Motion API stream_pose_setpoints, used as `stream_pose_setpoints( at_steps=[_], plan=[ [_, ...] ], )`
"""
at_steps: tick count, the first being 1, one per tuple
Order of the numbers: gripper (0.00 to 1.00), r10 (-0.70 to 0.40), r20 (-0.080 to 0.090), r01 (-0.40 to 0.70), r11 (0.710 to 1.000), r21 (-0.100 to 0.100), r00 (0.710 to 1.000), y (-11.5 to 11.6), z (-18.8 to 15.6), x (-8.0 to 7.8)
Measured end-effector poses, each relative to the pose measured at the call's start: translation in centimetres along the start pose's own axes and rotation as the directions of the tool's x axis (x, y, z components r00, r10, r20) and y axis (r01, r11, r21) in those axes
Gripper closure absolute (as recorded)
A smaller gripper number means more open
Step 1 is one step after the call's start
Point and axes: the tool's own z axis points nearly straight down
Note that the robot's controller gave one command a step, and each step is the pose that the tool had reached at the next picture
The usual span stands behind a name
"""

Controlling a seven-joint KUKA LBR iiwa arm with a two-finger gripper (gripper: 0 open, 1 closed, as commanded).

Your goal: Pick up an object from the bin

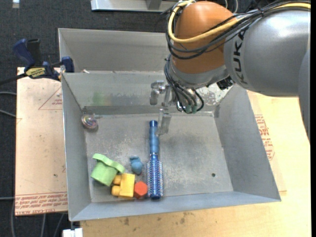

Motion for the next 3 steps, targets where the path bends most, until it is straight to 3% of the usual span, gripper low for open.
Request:
stream_pose_setpoints(
  at_steps=[1,2,3],
  plan=[
    [0.00,-0.389,0.001,0.389,0.921,0.001,0.921,-0.1,15.1,5.5],
    [0.00,-0.802,0.005,0.802,0.597,0.004,0.597,1.4,16.0,4.4],
    [0.00,-0.995,0.001,0.995,0.103,0.008,0.103,5.0,16.0,3.5]
  ],
)
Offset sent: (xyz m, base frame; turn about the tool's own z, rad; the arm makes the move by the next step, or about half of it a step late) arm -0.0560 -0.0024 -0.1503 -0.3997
